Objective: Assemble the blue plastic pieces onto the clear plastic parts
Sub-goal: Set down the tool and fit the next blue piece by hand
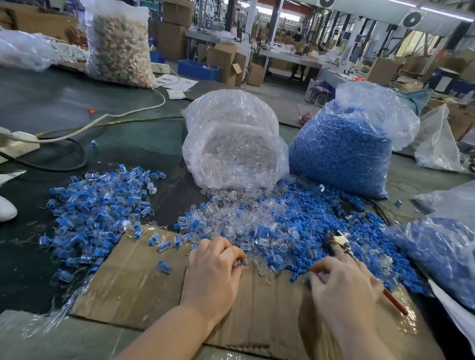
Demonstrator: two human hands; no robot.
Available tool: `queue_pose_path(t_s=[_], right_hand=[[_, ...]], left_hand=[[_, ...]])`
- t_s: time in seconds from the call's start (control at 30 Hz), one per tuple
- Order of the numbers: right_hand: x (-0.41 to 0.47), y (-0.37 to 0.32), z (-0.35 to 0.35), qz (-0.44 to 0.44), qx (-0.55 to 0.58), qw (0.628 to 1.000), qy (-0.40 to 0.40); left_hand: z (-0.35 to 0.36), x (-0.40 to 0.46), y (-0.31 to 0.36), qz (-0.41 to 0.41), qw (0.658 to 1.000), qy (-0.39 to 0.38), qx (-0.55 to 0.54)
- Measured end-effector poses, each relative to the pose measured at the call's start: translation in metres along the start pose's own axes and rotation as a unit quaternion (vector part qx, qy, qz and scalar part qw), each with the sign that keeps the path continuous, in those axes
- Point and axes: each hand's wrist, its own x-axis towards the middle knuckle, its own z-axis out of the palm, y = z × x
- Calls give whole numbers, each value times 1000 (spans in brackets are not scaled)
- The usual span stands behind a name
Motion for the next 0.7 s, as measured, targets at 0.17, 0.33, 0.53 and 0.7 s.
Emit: queue_pose_path(t_s=[0.17, 0.33, 0.53, 0.7], right_hand=[[-4, -12, 12, -26, -37, 999, -11], [-4, -23, 21, 4, -74, 997, -28], [-9, -33, 26, -9, -5, 1000, 23], [-15, -44, 30, -37, 158, 984, 67]], left_hand=[[0, 0, 1, 6, 1000, -3, 8], [0, 0, 0, -19, 1000, -3, 10], [2, 2, -2, -27, 999, -16, 10], [0, 1, -2, -20, 1000, -12, 4]])
